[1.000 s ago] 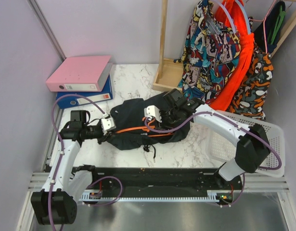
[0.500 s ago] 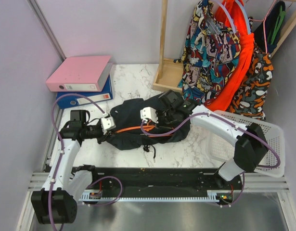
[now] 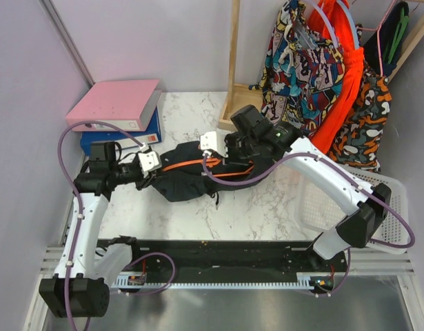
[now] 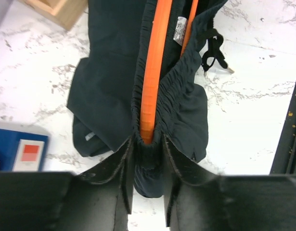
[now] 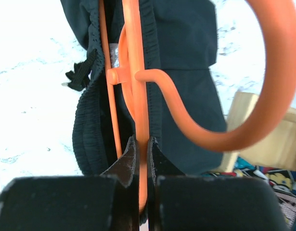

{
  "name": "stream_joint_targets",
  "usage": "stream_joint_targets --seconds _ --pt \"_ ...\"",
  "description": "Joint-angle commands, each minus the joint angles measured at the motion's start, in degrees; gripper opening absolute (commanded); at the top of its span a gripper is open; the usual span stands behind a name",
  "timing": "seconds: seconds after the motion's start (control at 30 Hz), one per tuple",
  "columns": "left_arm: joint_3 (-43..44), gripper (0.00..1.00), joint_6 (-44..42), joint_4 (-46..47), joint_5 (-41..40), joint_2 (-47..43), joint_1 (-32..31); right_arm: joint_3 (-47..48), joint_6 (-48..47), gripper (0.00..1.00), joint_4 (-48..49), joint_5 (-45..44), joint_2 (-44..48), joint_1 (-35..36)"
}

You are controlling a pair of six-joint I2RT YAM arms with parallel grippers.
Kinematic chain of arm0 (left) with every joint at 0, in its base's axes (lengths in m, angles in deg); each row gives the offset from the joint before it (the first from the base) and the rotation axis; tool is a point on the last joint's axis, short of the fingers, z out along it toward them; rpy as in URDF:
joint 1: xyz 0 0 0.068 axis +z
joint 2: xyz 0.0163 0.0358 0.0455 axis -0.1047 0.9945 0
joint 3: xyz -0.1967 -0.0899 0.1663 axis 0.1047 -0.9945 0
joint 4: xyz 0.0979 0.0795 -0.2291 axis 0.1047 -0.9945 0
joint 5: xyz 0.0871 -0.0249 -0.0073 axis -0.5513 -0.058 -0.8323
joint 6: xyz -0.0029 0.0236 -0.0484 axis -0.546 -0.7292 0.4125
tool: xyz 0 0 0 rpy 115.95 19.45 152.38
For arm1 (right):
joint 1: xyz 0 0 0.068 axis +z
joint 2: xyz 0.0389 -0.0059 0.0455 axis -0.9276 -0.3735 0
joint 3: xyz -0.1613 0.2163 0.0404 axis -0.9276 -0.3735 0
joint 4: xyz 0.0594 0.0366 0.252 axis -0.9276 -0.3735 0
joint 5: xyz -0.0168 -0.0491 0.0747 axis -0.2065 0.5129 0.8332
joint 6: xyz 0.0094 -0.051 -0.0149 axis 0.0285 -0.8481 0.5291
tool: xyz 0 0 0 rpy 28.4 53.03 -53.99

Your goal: Place the shorts on the hanger

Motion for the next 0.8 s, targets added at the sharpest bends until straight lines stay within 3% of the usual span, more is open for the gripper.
stream_joint_targets --seconds 0.0,0.13,0.4,0.43,0.47,0.5,0.77 --pt "4.1 0.43 3.4 0.0 3.6 -1.0 -0.6 7.8 0.0 0.00 -4.3 -0.1 2.2 0.2" --pt "5.9 0.56 3.7 -0.1 4.1 -1.3 -0.6 12.1 -0.3 0.00 -6.7 -1.4 2.0 0.2" --pt "9.7 0.69 4.4 -0.3 3.5 -1.4 -0.6 20.1 0.6 0.00 -10.6 -2.4 1.2 -0.8" --pt "10.1 0.79 4.4 -0.4 3.5 -1.7 -0.6 21.8 0.5 0.00 -11.4 -2.4 1.1 -0.7" --pt "10.6 0.81 4.5 -0.2 3.5 -1.7 -0.6 22.4 0.4 0.00 -12.3 -2.7 1.0 -0.7" --pt "11.9 0.97 5.5 -0.2 3.5 -1.7 -0.6 23.0 0.5 0.00 -12.7 -3.5 1.0 -0.8" --pt "23.1 0.99 18.1 10.0 2.2 -0.9 -0.6 36.1 5.4 0.00 -21.1 -7.7 -2.1 -2.2"
